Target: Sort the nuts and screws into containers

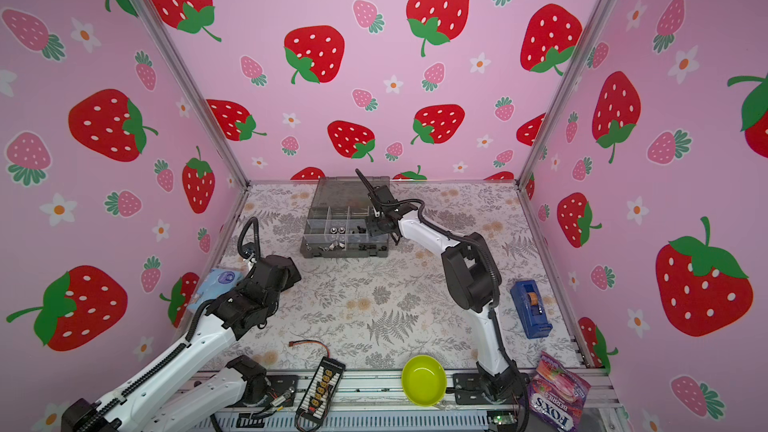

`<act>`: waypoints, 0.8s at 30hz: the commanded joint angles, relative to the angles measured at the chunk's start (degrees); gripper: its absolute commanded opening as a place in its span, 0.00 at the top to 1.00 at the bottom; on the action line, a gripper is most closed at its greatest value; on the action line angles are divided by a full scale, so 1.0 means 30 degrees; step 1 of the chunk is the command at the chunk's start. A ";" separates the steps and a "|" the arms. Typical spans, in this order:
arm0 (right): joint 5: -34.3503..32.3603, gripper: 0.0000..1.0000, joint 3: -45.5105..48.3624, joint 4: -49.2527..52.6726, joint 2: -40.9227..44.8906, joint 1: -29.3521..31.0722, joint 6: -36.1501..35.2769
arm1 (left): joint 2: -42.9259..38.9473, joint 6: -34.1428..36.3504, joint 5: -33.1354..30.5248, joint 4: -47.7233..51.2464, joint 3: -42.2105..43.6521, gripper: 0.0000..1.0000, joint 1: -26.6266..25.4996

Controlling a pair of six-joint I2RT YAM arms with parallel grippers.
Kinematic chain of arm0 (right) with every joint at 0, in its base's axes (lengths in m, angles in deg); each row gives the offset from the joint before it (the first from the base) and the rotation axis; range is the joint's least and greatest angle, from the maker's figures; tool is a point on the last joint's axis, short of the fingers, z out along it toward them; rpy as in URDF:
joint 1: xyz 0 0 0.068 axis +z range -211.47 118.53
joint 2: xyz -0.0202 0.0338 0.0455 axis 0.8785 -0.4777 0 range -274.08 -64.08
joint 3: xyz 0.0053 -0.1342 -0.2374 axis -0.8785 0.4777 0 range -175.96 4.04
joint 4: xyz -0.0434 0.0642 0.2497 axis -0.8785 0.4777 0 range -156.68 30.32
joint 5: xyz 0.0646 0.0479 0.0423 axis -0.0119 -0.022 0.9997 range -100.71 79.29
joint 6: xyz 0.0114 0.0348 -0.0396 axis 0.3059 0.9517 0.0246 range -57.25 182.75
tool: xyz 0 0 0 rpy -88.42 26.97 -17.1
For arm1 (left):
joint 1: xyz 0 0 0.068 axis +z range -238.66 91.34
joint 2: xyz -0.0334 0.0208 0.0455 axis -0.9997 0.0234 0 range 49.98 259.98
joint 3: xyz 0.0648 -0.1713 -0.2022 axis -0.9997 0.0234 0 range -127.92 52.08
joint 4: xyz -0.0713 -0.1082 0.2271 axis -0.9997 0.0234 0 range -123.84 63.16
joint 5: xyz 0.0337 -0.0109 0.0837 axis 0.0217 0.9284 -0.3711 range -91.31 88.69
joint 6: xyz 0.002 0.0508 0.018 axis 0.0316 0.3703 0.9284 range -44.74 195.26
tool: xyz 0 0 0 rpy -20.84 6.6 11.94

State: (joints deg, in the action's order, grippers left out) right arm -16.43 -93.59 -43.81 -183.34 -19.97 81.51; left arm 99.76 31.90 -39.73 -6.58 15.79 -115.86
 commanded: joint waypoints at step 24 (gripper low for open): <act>-0.6203 0.00 1.3866 -0.3727 1.2034 -0.4438 0.2586 | -0.2501 0.2178 -0.2601 -0.1344 0.0817 0.01 0.0160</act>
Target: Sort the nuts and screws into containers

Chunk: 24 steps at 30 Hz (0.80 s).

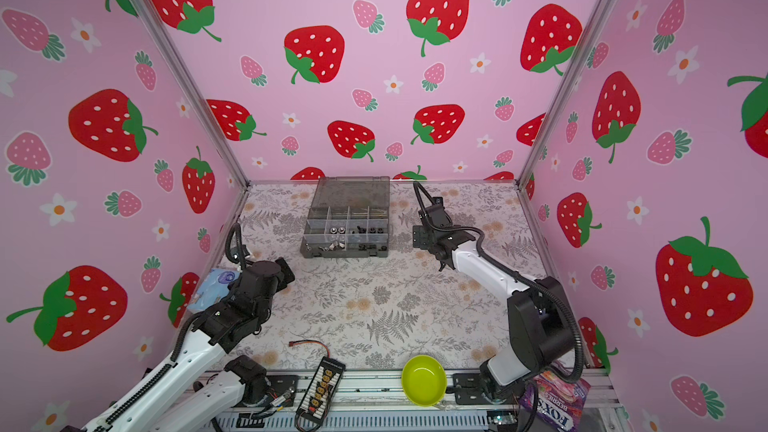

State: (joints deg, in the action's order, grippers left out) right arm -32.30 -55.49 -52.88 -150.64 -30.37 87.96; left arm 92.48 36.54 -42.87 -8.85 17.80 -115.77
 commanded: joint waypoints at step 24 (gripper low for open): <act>-0.3876 0.00 0.9530 -0.8433 0.8183 -0.6436 -0.4566 | 0.3560 0.8411 0.2310 -0.9810 0.2066 0.01 0.7805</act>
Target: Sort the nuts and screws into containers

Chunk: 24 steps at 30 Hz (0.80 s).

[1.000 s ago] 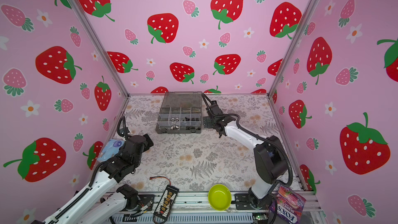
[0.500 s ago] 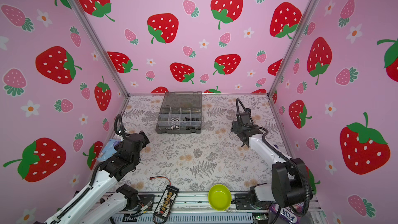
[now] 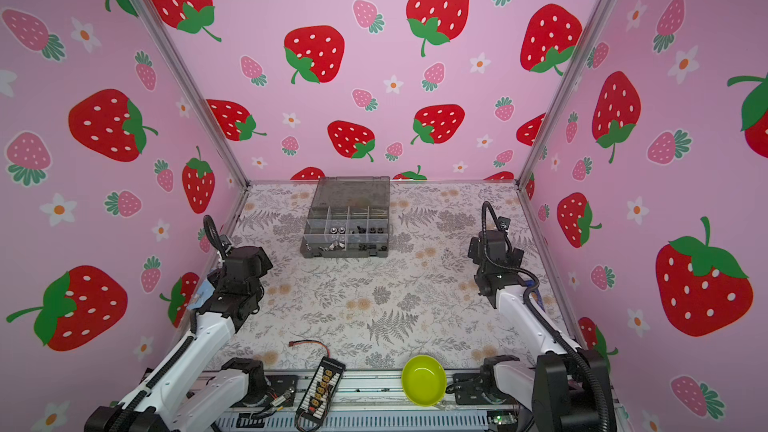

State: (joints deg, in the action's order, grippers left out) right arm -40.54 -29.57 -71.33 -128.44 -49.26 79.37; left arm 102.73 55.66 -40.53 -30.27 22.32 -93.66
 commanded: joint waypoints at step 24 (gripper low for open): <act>0.0153 0.00 0.9293 -1.6389 0.2923 -0.0331 -0.5035 | 0.5272 0.6694 0.9343 -1.7023 0.5290 0.01 0.0844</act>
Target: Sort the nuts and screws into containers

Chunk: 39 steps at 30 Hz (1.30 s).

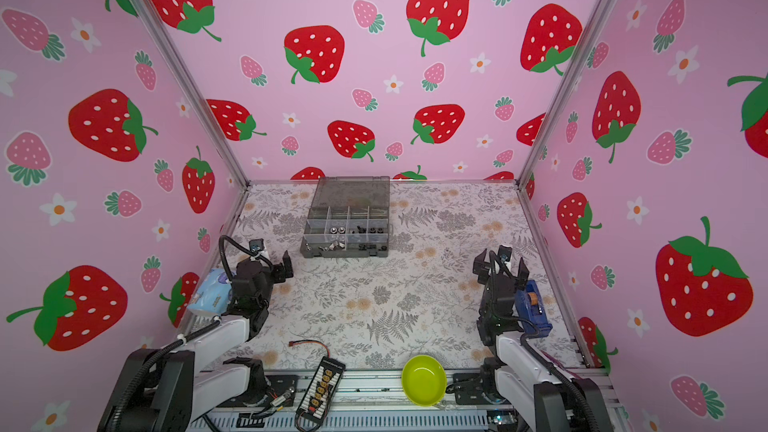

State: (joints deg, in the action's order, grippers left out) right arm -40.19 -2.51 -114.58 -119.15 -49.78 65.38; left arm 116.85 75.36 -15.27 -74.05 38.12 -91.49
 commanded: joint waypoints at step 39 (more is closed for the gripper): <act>0.5957 0.00 -0.1915 -0.9733 -1.1665 -0.1462 -0.0524 | 0.7315 -0.0714 0.4622 -0.1156 -0.4079 0.01 0.1390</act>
State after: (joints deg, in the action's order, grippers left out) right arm -27.68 -3.54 -146.36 -153.81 -53.76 65.76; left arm 138.58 72.60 -2.11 -77.22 26.54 -87.10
